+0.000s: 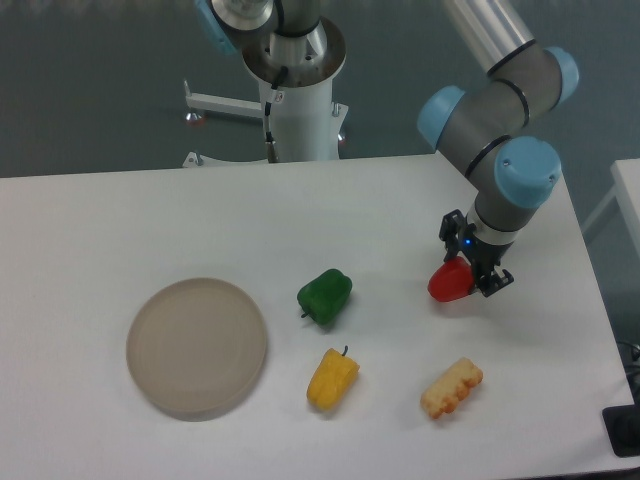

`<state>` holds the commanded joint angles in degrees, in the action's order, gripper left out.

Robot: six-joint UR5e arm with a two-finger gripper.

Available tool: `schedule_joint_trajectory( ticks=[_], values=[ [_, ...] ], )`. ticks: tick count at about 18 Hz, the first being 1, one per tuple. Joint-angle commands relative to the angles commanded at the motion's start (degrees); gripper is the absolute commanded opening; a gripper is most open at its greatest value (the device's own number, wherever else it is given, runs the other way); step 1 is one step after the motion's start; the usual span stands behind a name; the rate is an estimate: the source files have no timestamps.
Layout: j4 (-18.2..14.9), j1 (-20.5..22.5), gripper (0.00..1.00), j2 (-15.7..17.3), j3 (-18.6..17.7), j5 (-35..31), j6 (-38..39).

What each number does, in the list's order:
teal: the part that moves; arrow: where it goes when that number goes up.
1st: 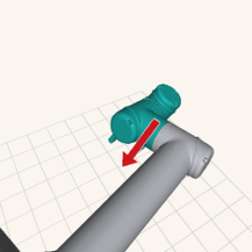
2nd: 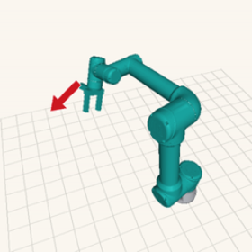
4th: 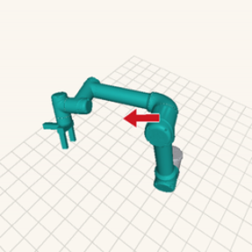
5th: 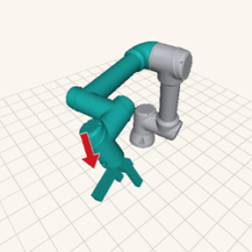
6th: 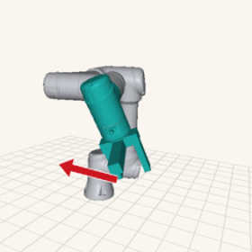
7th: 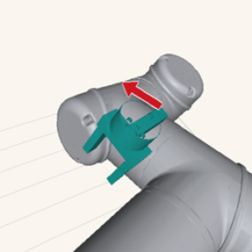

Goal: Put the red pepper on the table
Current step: 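Lift the held red pepper and carry it away from the corn piece, then lower the red pepper onto the table beside the gripper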

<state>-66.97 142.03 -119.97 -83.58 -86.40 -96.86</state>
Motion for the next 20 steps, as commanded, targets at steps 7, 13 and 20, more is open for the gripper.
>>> schedule_joint_trajectory(
  ticks=[7,13,20],
  values=[
    [1.32,-0.17,0.41,0.0,-1.05,0.88,-1.23],
    [4.4,-0.26,0.41,0.0,-2.46,0.88,-1.41],
    [4.4,-0.35,0.45,-0.09,-2.46,0.88,-1.32]
  ],
)
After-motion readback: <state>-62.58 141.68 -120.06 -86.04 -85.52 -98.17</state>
